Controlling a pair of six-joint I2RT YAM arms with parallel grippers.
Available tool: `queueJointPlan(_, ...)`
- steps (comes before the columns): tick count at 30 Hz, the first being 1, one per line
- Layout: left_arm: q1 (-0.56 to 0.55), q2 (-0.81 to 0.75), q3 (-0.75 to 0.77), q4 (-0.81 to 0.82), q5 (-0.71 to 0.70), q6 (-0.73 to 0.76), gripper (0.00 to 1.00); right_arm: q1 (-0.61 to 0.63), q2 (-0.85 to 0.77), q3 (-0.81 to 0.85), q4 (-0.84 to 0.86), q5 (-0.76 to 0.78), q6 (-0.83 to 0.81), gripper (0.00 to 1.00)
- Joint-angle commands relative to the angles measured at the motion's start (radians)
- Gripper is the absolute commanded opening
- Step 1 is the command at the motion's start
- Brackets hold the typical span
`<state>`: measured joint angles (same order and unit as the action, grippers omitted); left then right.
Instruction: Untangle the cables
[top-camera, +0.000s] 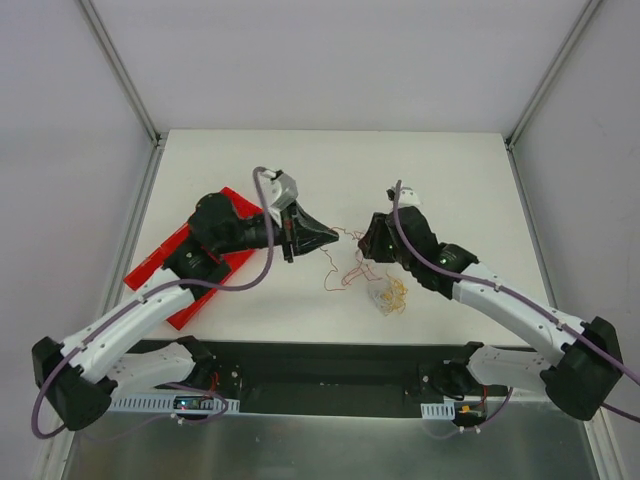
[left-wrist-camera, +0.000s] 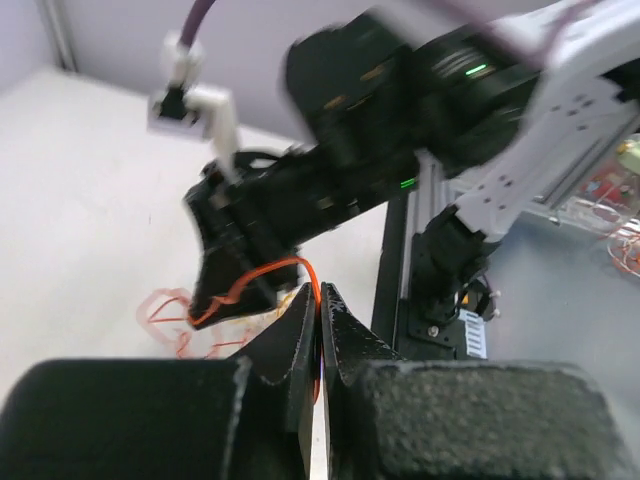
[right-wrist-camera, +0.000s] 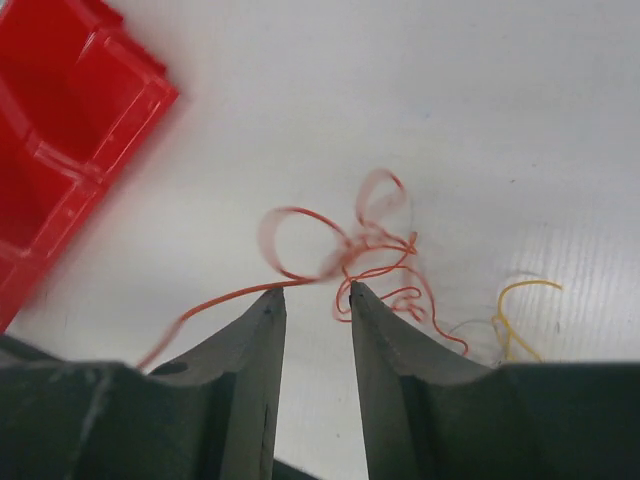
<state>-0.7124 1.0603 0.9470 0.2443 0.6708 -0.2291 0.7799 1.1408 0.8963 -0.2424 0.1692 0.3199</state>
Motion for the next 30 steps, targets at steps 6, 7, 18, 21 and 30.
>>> queueJointPlan(6, -0.019, -0.298, -0.088, 0.244, -0.002, 0.019, 0.00, -0.233, 0.227, -0.019, 0.314, -0.069, 0.222, 0.33)
queueJointPlan(7, -0.019, -0.307, -0.088, 0.239, -0.007, 0.025, 0.00, -0.264, 0.259, -0.017, 0.351, -0.158, 0.216, 0.34)
queueJointPlan(18, -0.018, -0.257, -0.051, 0.131, -0.089, 0.066, 0.00, -0.285, 0.214, 0.040, -0.065, -0.608, -0.367, 0.64)
queueJointPlan(21, -0.018, -0.247, -0.048, 0.130, -0.082, 0.065, 0.00, -0.237, 0.181, -0.036, 0.087, -0.784, -0.323, 0.68)
queueJointPlan(30, -0.018, -0.266, -0.047, 0.130, -0.065, 0.074, 0.00, -0.091, 0.214, -0.169, 0.509, -0.902, -0.147, 0.71)
